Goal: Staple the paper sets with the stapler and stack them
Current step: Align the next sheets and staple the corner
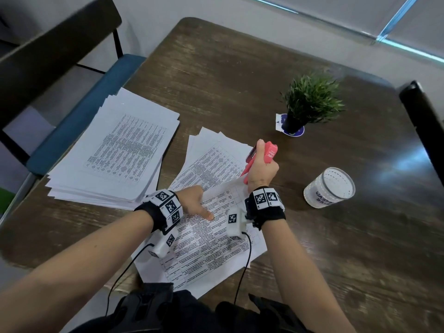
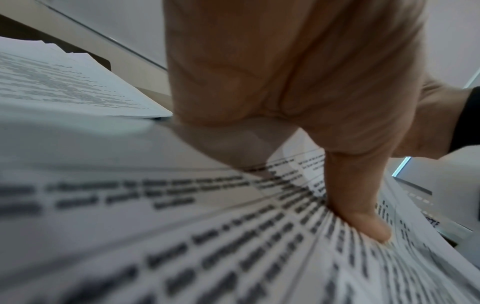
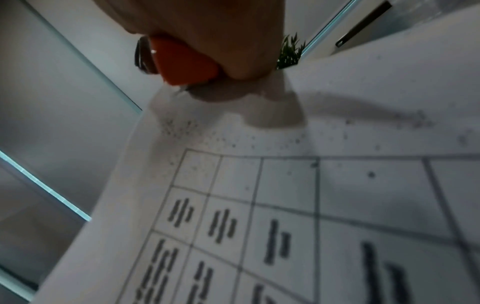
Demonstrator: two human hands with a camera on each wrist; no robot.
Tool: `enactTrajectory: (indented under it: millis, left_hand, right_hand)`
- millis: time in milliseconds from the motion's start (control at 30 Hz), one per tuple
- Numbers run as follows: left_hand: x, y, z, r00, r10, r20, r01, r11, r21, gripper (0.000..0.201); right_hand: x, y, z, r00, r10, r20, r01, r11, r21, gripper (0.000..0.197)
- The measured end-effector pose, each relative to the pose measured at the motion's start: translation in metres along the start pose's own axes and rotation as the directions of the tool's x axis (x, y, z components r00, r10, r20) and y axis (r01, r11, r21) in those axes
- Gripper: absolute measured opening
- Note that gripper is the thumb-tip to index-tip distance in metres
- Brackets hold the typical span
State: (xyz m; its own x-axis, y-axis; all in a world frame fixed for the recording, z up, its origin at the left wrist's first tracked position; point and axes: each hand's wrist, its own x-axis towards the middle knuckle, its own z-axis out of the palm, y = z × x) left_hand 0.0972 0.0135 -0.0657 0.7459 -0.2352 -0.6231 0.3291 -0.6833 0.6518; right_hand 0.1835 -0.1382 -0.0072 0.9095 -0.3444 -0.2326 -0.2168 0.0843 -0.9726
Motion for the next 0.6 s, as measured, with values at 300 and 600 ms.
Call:
enactTrajectory:
  millis: [300, 600]
  left_hand:
    - [-0.01, -0.01, -0.01, 0.985, 0.026, -0.173, -0.037, 0.997, -0.064, 0.014]
    - [-0.03, -0.039, -0.056, 0.838, -0.079, -0.54, -0.039, 0.978, -0.204, 0.041]
  right_hand:
    - [0.022, 0.008, -0.006, 0.998, -0.062, -0.016, 0.055, 0.959, -0.278, 0.031]
    - [0.048, 0.056, -0.028, 0.996, 0.084, 0.037, -0.024, 0.636, -0.771, 0.047]
